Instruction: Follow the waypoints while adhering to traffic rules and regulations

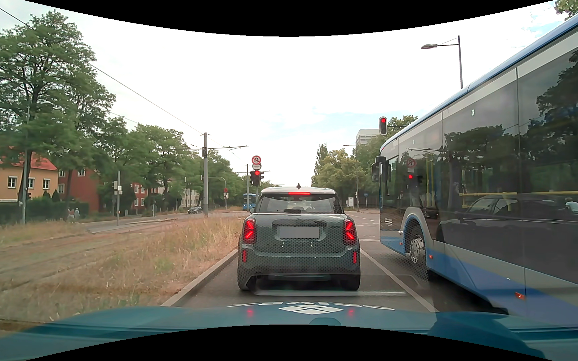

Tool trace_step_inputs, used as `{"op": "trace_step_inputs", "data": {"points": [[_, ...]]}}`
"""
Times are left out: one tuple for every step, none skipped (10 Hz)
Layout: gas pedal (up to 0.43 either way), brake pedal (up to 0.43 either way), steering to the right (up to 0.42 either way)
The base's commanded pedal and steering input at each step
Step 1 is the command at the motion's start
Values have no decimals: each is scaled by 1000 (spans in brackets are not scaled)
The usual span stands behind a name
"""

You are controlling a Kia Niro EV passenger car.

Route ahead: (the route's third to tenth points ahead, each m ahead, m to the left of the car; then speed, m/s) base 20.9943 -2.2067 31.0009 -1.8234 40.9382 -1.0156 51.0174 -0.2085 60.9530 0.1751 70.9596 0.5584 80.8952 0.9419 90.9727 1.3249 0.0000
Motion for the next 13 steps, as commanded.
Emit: {"op": "trace_step_inputs", "data": {"points": [[0, 226, -3], [0, 232, -3], [0, 226, -2], [0, 226, -3], [0, 232, -3], [0, 232, -2], [0, 226, -2], [0, 226, -3], [0, 226, -3], [0, 226, -2], [0, 226, -2], [0, 226, 0], [0, 232, 0]]}}
